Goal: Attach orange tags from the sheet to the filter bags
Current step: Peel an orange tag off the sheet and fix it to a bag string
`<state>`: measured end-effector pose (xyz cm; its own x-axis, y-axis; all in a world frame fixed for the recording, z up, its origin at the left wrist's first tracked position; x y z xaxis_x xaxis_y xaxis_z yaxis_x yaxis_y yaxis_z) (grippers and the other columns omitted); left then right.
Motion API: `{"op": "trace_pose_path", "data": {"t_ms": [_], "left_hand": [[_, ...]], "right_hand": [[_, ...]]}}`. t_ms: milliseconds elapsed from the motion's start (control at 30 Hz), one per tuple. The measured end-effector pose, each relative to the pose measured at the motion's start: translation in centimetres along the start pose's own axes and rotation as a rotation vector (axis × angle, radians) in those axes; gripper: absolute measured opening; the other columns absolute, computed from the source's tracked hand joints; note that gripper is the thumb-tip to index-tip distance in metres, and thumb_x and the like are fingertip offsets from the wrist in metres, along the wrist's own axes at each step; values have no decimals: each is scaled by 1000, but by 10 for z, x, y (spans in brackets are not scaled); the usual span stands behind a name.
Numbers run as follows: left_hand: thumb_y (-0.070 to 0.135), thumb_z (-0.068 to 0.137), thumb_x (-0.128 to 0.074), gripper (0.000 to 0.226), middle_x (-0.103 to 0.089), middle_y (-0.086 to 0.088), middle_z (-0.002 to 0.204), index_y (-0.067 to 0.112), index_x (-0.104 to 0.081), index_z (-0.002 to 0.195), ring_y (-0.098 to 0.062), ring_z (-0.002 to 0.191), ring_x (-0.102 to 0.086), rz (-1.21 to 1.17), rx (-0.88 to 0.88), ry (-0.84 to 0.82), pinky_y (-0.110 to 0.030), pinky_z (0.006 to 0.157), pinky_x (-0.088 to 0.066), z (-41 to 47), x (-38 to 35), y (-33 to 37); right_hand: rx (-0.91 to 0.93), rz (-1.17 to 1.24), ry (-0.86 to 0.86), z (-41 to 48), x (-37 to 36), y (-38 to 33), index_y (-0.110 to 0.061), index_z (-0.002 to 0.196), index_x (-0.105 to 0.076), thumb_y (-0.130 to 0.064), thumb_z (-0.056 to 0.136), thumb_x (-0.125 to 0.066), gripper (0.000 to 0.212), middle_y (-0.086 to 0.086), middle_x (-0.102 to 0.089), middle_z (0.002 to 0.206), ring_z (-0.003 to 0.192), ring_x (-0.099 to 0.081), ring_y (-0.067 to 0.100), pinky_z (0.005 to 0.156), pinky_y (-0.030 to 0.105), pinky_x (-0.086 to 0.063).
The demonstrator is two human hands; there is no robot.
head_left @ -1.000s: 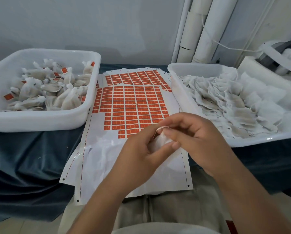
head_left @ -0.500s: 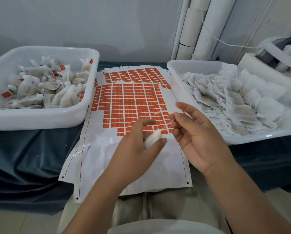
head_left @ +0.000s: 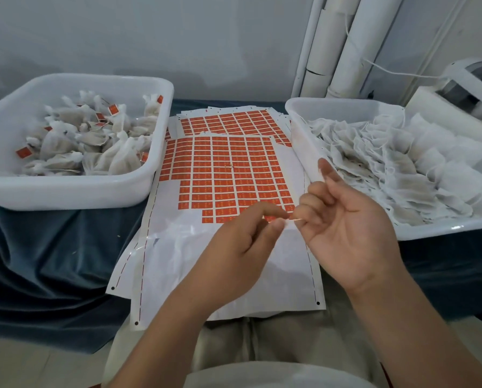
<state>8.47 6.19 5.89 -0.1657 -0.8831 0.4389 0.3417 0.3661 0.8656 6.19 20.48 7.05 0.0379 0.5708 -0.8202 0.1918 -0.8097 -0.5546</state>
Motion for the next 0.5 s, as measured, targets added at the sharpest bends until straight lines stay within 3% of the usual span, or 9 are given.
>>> {"op": "trace_pose_path", "data": {"t_ms": [133, 300, 367, 433, 500], "left_hand": [[40, 110, -41, 22, -62, 15, 83, 33, -62, 104, -9, 76, -59, 14, -8, -192, -17, 67, -48, -4, -11, 1], [42, 110, -43, 22, -65, 20, 86, 41, -61, 97, -7, 80, -63, 44, 12, -328, -21, 73, -49, -9, -11, 5], [45, 109, -47, 20, -67, 25, 93, 43, -63, 98, -1, 90, -64, 151, 77, -229, -22, 81, -50, -4, 12, -10], [47, 105, -54, 11, -68, 26, 98, 43, -64, 106, 3, 91, -64, 374, 214, 39, -28, 88, -56, 1, 57, -31], [53, 98, -64, 25, -67, 22, 113, 41, -63, 120, -3, 102, -66, 594, 365, 250, -40, 98, -58, -5, 98, -49]], "right_hand": [[74, -83, 67, -2, 4, -11, -16, 113, -66, -9, 98, -52, 22, -5, -30, 68, 50, -24, 8, 42, 21, -28], [152, -320, 93, -7, -1, -25, -19, 105, -65, -2, 102, -38, 32, -6, -32, 65, 43, -23, 5, 34, 17, -22], [165, -415, 67, -9, -5, -36, -22, 97, -69, -1, 99, -36, 39, -7, -33, 63, 41, -22, 3, 33, 15, -20], [176, -523, 33, -12, -9, -42, -26, 88, -76, -6, 98, -40, 42, -8, -34, 61, 40, -22, 3, 34, 13, -21], [187, -675, -14, -16, -14, -39, -26, 90, -79, -18, 97, -49, 31, -8, -34, 59, 40, -23, 4, 35, 14, -23]]}}
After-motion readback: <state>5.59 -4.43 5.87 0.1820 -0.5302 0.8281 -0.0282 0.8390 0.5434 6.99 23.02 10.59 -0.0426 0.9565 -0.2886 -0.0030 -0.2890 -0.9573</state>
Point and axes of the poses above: each hand's wrist, its own z-axis towards the middle knuckle, its own x-axis out of the back of the hand, y = z × x, the point moved 7 cm from there along z, towards the middle knuckle
